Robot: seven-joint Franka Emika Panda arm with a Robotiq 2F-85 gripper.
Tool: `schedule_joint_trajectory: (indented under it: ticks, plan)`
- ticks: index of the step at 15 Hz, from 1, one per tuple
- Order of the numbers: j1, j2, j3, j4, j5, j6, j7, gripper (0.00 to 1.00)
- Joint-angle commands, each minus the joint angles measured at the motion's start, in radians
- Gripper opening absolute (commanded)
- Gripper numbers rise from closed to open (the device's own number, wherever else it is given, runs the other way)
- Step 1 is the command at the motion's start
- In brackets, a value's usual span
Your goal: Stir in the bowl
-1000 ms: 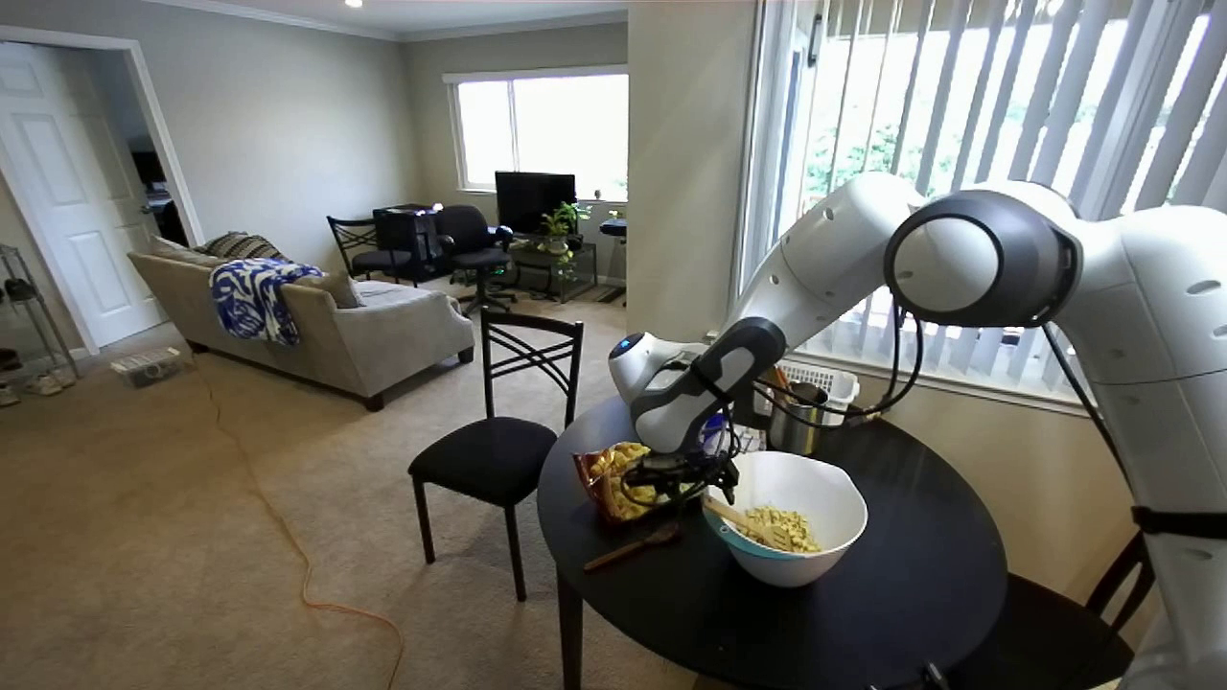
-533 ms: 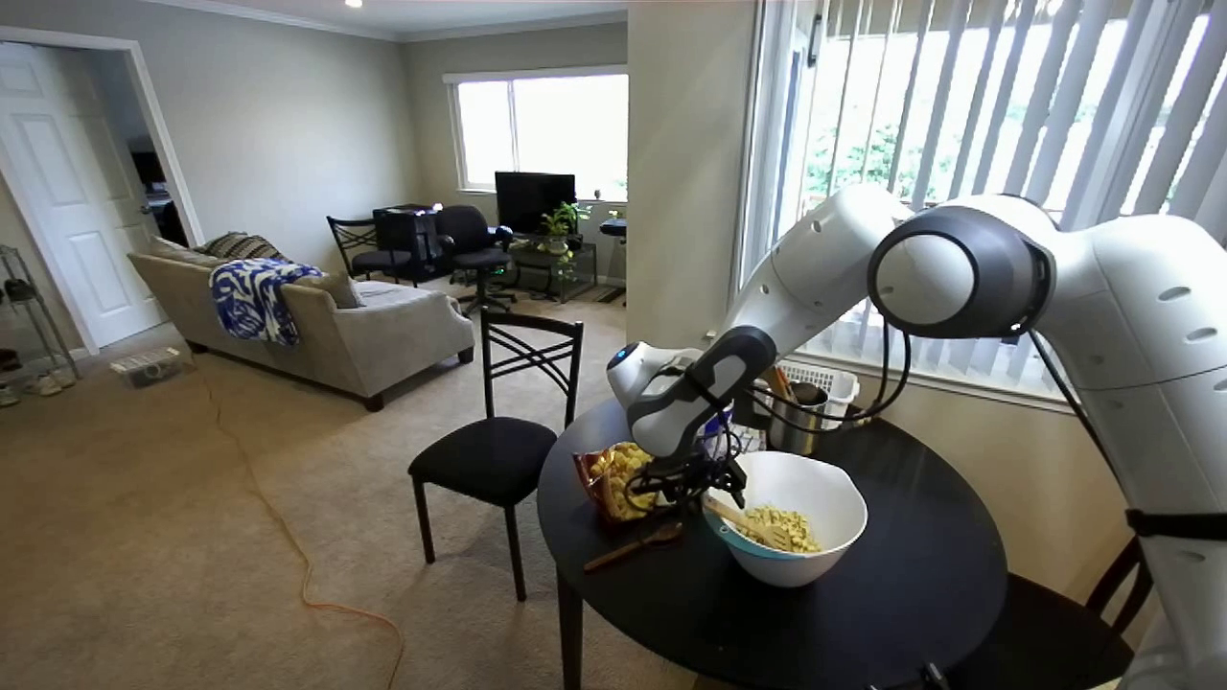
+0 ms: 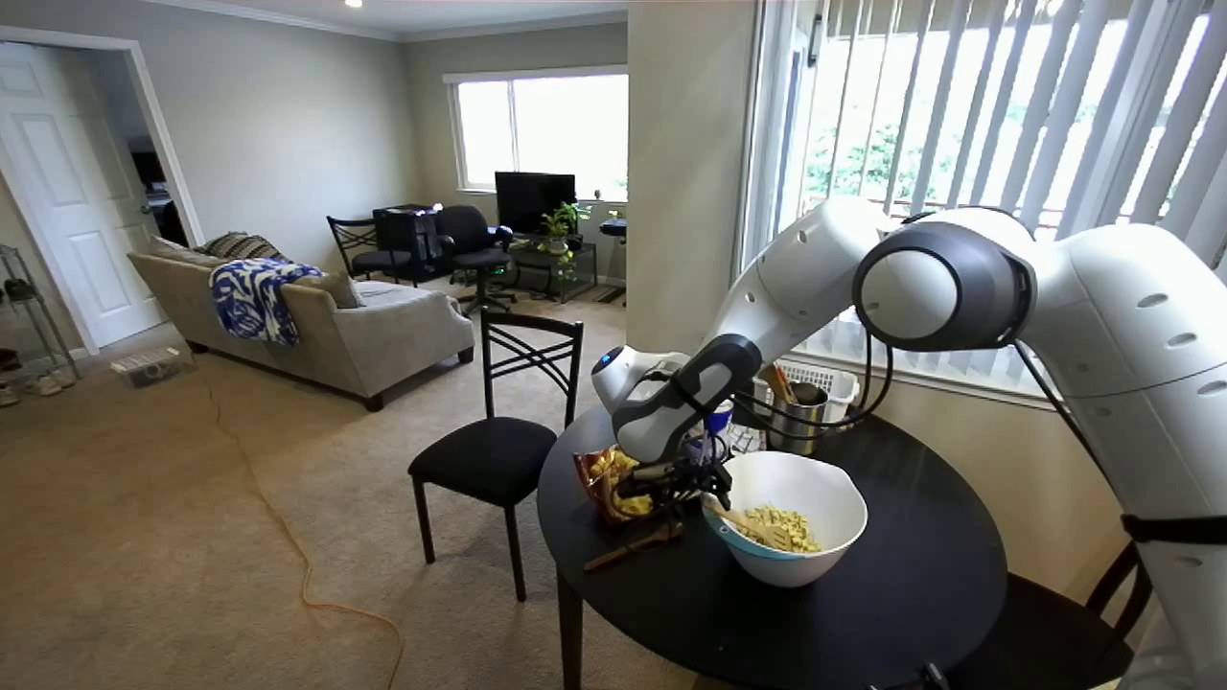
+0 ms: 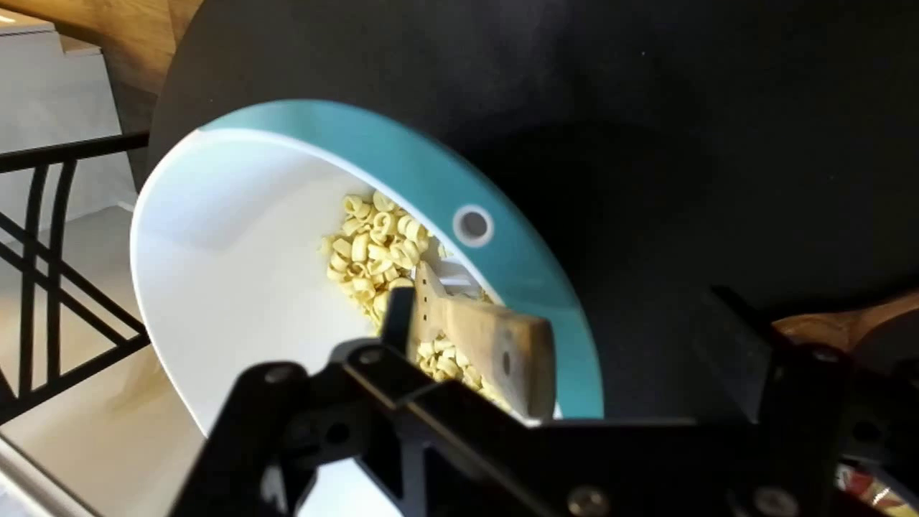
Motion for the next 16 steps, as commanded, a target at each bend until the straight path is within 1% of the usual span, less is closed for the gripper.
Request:
schedule_joint_trajectory:
  ticks: [1,6,8,11,13,14,16]
  plan:
    - [0.019,-0.001,-0.009,0.005,-0.049,-0.034,-0.013,0.7]
    - [0.023,-0.007,-0.01,-0.003,-0.109,-0.047,-0.012,0.34]
    - [0.022,-0.008,-0.009,-0.003,-0.126,-0.05,-0.014,0.23]
    - [0.019,-0.011,-0.006,-0.007,-0.139,-0.058,-0.022,0.03]
    - [0.016,-0.012,-0.001,-0.006,-0.143,-0.072,-0.031,0.0]
    - [0.015,-0.013,0.001,-0.004,-0.146,-0.088,-0.036,0.02]
    - [0.014,-0.013,0.005,-0.001,-0.148,-0.104,-0.049,0.03]
